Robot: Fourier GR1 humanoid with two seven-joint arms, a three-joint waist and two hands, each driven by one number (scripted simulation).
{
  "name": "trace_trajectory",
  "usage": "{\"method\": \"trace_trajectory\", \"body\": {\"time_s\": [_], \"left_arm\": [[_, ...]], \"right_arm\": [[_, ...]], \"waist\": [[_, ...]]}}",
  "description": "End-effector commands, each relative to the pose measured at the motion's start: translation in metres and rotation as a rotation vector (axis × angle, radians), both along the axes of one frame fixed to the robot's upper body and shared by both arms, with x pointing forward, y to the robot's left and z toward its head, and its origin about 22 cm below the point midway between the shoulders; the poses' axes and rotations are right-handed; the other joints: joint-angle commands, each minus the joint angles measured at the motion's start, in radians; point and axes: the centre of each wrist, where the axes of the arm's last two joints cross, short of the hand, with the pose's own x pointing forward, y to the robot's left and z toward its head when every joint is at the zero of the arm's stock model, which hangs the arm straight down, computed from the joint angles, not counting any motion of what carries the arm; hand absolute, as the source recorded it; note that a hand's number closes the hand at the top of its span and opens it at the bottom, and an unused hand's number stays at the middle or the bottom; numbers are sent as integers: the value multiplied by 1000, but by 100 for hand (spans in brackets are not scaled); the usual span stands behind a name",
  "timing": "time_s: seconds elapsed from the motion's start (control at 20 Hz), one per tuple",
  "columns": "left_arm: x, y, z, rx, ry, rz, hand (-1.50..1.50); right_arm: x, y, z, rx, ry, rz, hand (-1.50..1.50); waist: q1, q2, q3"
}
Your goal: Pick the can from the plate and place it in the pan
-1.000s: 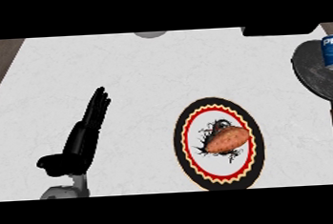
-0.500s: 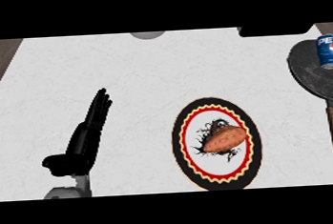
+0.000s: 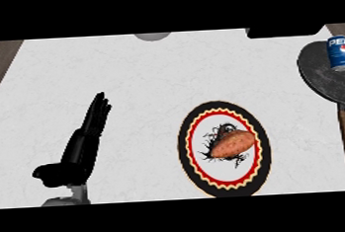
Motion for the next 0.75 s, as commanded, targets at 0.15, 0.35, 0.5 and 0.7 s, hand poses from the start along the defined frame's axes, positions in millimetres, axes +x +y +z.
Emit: {"method": "trace_trajectory", "body": {"time_s": [0.15, 0.35, 0.5, 0.7], "left_arm": [[-2, -3, -7, 18, 14, -7, 0], [20, -15, 4, 7, -5, -4, 0], [-2, -19, 0, 1, 2, -16, 0], [-6, -24, 11, -5, 10, -14, 0]], "right_arm": [[-11, 15, -1, -24, 47, -38, -150], [-8, 18, 13, -4, 67, -28, -150], [-21, 21, -2, -68, 83, -31, -150], [-19, 31, 3, -134, 104, -76, -150]], "waist": [[4, 2, 1], [3, 2, 1], [4, 2, 1], [5, 1, 1]]}}
